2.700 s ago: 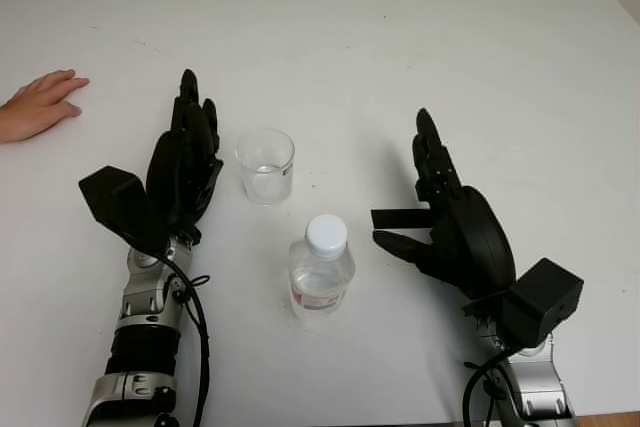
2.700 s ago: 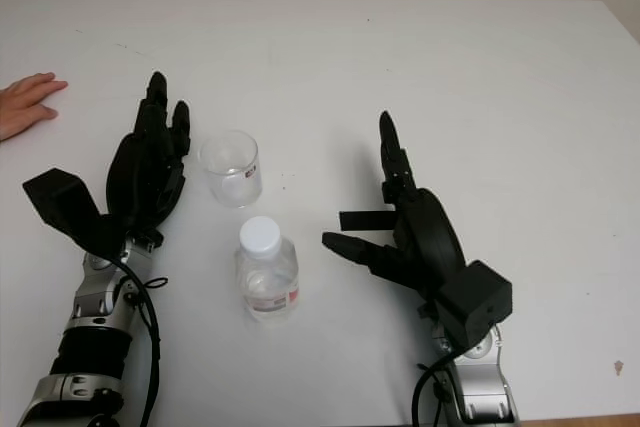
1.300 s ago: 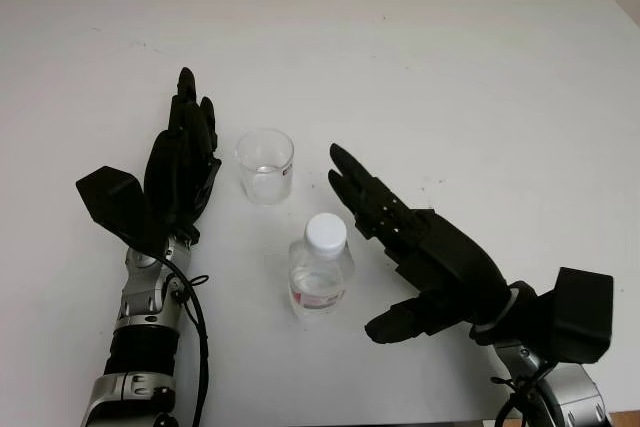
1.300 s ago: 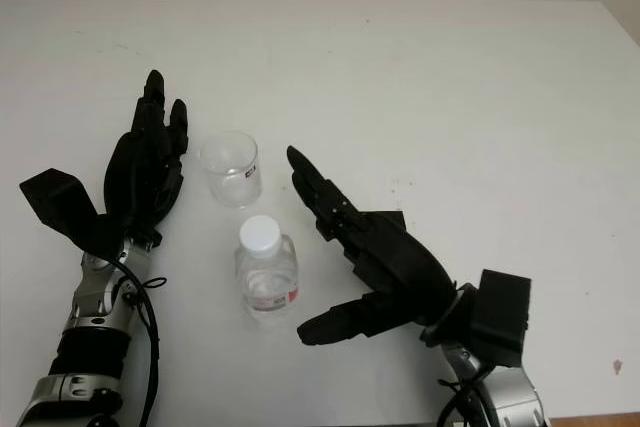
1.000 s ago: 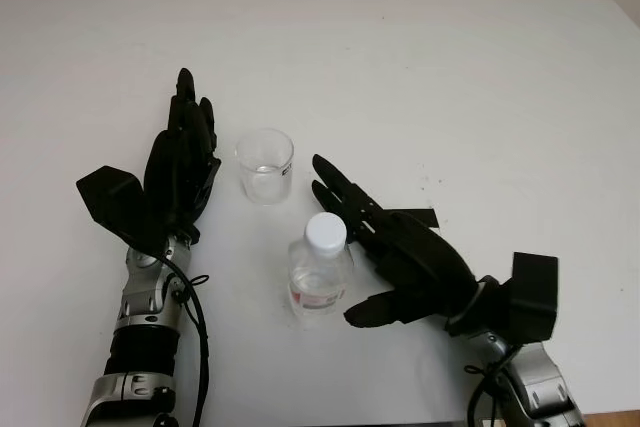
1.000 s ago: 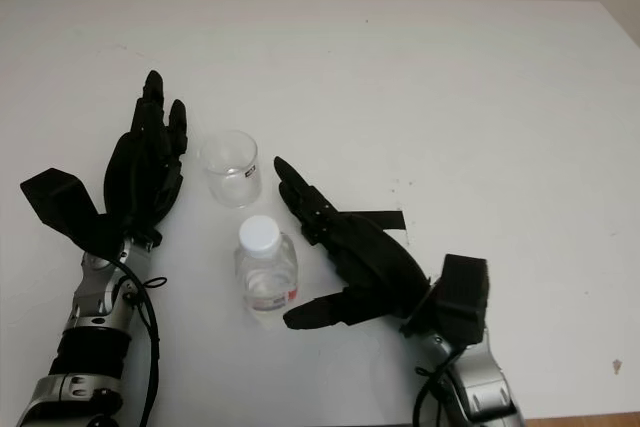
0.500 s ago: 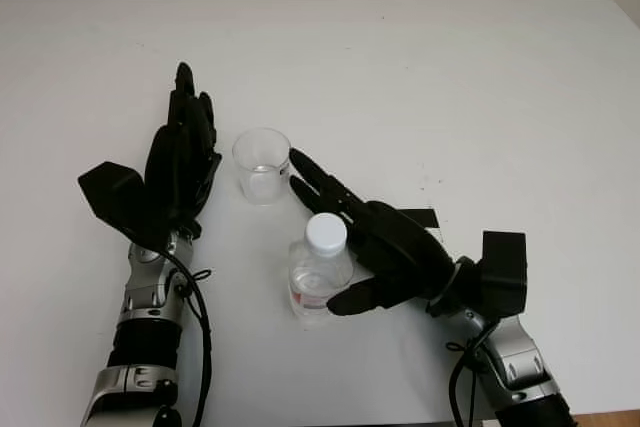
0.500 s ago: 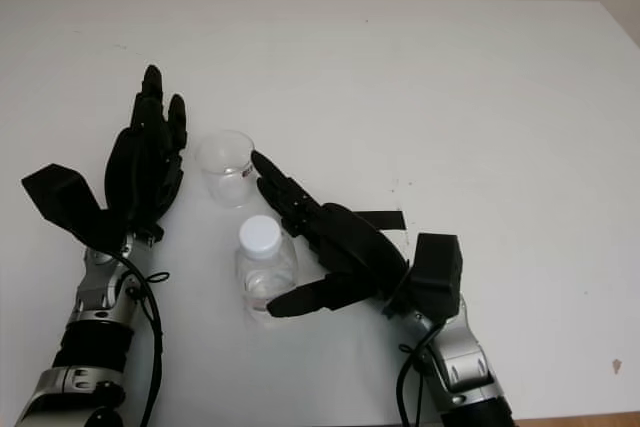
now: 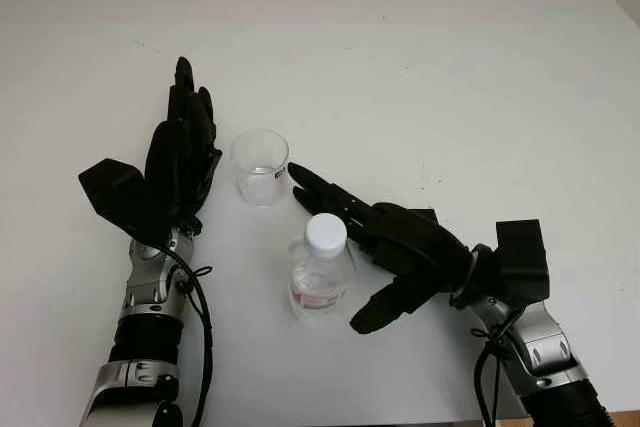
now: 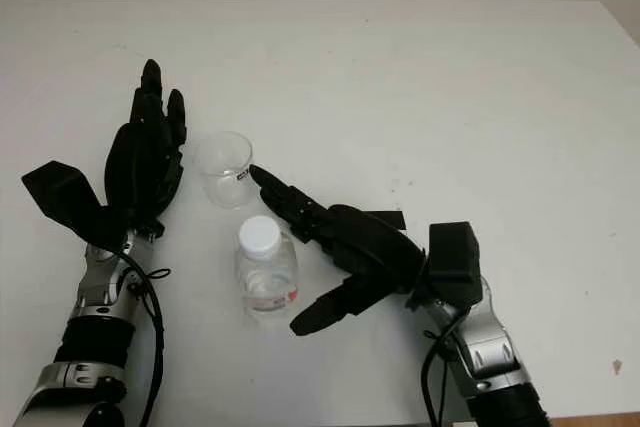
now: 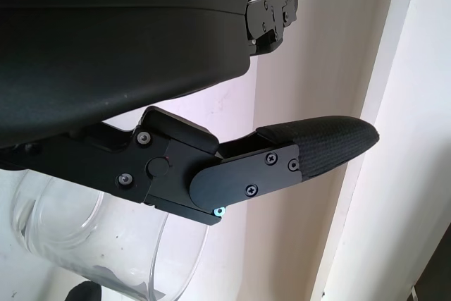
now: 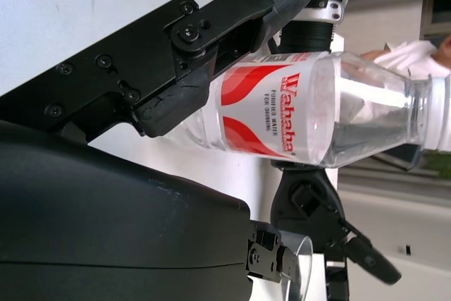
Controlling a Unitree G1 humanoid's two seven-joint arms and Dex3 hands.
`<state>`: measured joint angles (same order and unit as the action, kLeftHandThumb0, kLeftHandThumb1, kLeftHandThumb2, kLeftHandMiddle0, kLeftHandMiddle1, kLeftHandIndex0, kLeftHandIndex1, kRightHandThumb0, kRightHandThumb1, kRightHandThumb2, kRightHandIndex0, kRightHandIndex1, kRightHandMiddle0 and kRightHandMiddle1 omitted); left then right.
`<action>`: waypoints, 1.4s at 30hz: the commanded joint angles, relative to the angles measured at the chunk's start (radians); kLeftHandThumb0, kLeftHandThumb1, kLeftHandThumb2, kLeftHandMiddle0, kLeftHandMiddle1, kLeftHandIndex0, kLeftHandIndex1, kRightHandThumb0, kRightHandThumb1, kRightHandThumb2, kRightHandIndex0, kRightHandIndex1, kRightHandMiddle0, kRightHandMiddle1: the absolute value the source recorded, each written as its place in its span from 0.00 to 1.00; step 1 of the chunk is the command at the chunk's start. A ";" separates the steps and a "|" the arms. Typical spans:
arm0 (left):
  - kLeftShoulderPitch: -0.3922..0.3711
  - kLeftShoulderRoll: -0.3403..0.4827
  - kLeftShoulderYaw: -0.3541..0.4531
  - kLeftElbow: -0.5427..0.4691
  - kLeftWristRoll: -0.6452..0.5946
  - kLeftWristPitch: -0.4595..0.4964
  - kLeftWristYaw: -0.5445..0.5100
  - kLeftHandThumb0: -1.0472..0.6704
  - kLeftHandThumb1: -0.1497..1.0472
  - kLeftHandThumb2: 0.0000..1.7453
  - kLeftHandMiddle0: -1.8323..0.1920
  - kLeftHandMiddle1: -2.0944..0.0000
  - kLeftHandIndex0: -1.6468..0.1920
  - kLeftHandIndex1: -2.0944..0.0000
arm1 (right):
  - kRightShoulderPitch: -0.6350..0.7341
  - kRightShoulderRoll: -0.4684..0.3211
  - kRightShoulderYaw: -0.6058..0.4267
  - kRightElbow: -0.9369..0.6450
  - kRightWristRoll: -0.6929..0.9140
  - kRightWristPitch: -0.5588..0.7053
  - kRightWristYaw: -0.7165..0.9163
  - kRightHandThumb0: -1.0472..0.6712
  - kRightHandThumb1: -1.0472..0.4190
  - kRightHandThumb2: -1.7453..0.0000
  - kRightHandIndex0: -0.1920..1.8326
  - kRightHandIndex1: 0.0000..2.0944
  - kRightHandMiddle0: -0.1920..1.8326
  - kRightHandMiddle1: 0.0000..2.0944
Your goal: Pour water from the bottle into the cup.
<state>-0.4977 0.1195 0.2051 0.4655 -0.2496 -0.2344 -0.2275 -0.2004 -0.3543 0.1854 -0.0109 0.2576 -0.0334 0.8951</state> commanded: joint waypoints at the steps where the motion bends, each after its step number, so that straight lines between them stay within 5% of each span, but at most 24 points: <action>1: -0.008 0.008 0.001 -0.002 0.008 -0.009 0.003 0.13 1.00 0.40 1.00 0.98 1.00 0.99 | -0.008 -0.006 -0.006 0.010 0.008 -0.014 0.013 0.01 0.17 0.97 0.02 0.02 0.05 0.03; 21: -0.003 0.006 0.002 -0.005 -0.005 0.000 -0.011 0.13 1.00 0.40 1.00 0.99 1.00 1.00 | -0.048 0.045 0.045 0.075 0.038 0.056 0.058 0.04 0.19 0.97 0.06 0.04 0.09 0.04; 29: 0.002 0.007 0.004 -0.014 -0.008 -0.002 -0.010 0.13 1.00 0.40 0.99 0.98 1.00 0.99 | -0.109 0.099 0.092 0.171 -0.005 -0.026 0.105 0.09 0.19 0.97 0.28 0.14 0.26 0.13; 32: 0.003 0.007 0.005 -0.012 -0.010 -0.007 -0.015 0.13 1.00 0.40 0.99 0.98 1.00 0.99 | -0.126 0.106 0.112 0.185 -0.021 -0.053 0.129 0.16 0.19 0.97 0.37 0.23 0.31 0.26; 33: 0.003 0.007 0.004 -0.012 -0.009 -0.008 -0.016 0.14 1.00 0.40 1.00 0.98 1.00 0.99 | -0.129 0.108 0.116 0.189 -0.021 -0.057 0.139 0.22 0.19 0.97 0.40 0.34 0.34 0.43; 36: 0.002 0.005 0.006 -0.010 -0.010 -0.009 -0.014 0.14 1.00 0.40 1.00 0.98 1.00 0.99 | -0.134 0.109 0.126 0.184 -0.018 -0.046 0.165 0.30 0.21 0.97 0.47 0.53 0.41 0.68; 39: 0.002 0.004 0.007 -0.011 -0.010 -0.008 -0.012 0.14 1.00 0.40 0.99 0.97 1.00 0.99 | -0.124 0.097 0.138 0.147 -0.048 -0.056 0.152 0.34 0.21 0.97 0.57 0.91 0.48 0.92; 42: 0.005 0.005 0.007 -0.012 -0.007 -0.010 -0.010 0.14 1.00 0.40 0.99 0.97 1.00 0.99 | -0.087 0.104 0.126 0.097 -0.077 -0.069 0.081 0.43 0.17 0.95 0.75 0.99 0.66 0.99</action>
<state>-0.4975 0.1208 0.2082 0.4634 -0.2572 -0.2344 -0.2377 -0.3087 -0.2525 0.3169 0.1185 0.1861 -0.0870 0.9918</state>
